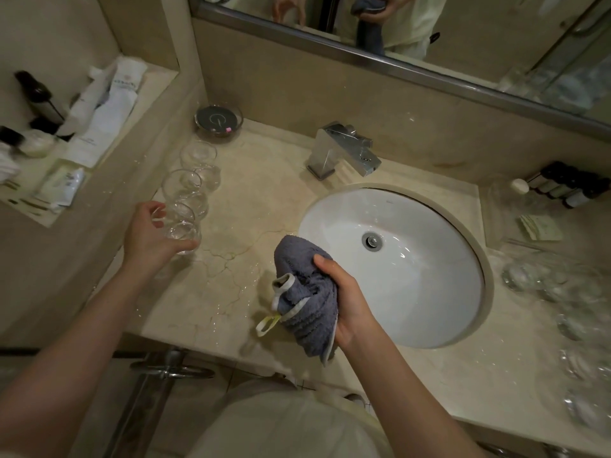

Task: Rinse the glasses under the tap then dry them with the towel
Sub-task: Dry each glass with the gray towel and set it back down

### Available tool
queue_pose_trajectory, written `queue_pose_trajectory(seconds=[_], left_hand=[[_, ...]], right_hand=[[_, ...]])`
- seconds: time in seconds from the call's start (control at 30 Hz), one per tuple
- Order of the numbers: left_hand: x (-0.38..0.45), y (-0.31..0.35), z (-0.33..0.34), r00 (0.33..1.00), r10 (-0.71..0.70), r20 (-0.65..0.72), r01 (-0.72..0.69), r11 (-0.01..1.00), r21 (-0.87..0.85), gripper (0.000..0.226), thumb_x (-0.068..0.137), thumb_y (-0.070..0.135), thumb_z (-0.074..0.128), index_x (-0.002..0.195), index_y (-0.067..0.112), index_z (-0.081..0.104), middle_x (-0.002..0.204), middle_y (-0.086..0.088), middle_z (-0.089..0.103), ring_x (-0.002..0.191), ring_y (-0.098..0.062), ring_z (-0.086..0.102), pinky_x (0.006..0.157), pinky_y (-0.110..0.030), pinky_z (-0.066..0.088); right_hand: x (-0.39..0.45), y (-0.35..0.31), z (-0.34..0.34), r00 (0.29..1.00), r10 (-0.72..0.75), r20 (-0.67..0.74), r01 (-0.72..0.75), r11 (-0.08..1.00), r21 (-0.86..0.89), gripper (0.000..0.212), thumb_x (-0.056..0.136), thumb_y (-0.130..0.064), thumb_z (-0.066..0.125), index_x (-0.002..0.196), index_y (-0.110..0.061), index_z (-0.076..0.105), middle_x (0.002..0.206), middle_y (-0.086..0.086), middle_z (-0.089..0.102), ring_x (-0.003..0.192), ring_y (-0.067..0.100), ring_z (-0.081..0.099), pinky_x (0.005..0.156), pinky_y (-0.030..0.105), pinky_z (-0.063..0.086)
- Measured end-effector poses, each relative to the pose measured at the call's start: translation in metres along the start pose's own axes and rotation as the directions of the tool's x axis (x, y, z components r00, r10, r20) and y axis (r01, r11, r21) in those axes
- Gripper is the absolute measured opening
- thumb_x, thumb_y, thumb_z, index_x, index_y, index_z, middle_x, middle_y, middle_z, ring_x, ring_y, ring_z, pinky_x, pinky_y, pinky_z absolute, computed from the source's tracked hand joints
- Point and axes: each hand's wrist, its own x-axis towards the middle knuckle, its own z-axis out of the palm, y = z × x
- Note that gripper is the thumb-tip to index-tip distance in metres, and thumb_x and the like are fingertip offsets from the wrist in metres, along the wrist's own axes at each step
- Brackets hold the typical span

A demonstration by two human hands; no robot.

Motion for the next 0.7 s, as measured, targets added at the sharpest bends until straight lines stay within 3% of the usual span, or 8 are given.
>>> queue_pose_trajectory(seconds=[0.13, 0.37, 0.5, 0.6, 0.7], left_hand=[[0.006, -0.007, -0.003, 1.000, -0.006, -0.009, 0.007, 0.999, 0.044, 0.095, 0.054, -0.001, 0.092, 0.133, 0.006, 0.040, 0.131, -0.015, 0.052, 0.107, -0.025, 0.052, 0.088, -0.035, 0.042], [0.005, -0.010, -0.006, 0.999, 0.053, 0.010, -0.054, 0.988, 0.148, 0.100, 0.054, 0.006, 0.094, 0.137, 0.007, 0.038, 0.134, -0.017, 0.051, 0.119, -0.034, 0.051, 0.095, -0.043, 0.043], [-0.008, 0.006, -0.008, 0.961, 0.270, 0.066, -0.275, 0.888, 0.370, 0.106, 0.056, 0.012, 0.094, 0.145, 0.009, 0.037, 0.142, -0.020, 0.042, 0.130, -0.037, 0.038, 0.107, -0.040, 0.030], [-0.029, 0.034, 0.001, 0.894, 0.428, 0.133, -0.448, 0.843, 0.298, 0.094, 0.060, 0.010, 0.092, 0.141, 0.009, 0.044, 0.138, -0.017, 0.045, 0.127, -0.029, 0.038, 0.102, -0.023, 0.026], [-0.054, 0.062, 0.027, 0.876, 0.363, 0.317, -0.420, 0.898, 0.132, 0.086, 0.067, 0.017, 0.089, 0.141, 0.020, 0.044, 0.131, -0.005, 0.053, 0.122, -0.017, 0.047, 0.097, -0.025, 0.035]], right_hand=[[0.003, 0.004, -0.001, 1.000, 0.016, -0.018, -0.016, 1.000, 0.003, 0.031, 0.075, -0.024, 0.066, 0.089, 0.002, 0.076, 0.097, 0.022, 0.068, 0.090, 0.033, 0.062, 0.103, 0.046, 0.040], [0.000, 0.004, -0.003, 1.000, 0.016, -0.022, -0.016, 1.000, -0.008, 0.030, 0.083, -0.024, 0.061, 0.078, -0.001, 0.078, 0.086, 0.017, 0.070, 0.080, 0.028, 0.065, 0.091, 0.041, 0.045], [-0.002, 0.005, -0.004, 1.000, -0.006, -0.026, 0.006, 1.000, 0.006, 0.031, 0.081, -0.024, 0.058, 0.074, -0.001, 0.078, 0.085, 0.018, 0.071, 0.079, 0.029, 0.066, 0.092, 0.042, 0.046], [-0.004, 0.006, -0.006, 0.999, -0.040, -0.033, 0.040, 0.999, 0.018, 0.029, 0.080, -0.023, 0.060, 0.077, 0.000, 0.077, 0.091, 0.022, 0.068, 0.083, 0.032, 0.064, 0.096, 0.045, 0.044], [-0.013, 0.003, -0.013, 0.997, -0.073, -0.015, 0.073, 0.997, 0.034, 0.036, 0.085, -0.027, 0.054, 0.076, -0.001, 0.078, 0.084, 0.018, 0.071, 0.074, 0.027, 0.068, 0.083, 0.037, 0.050]])
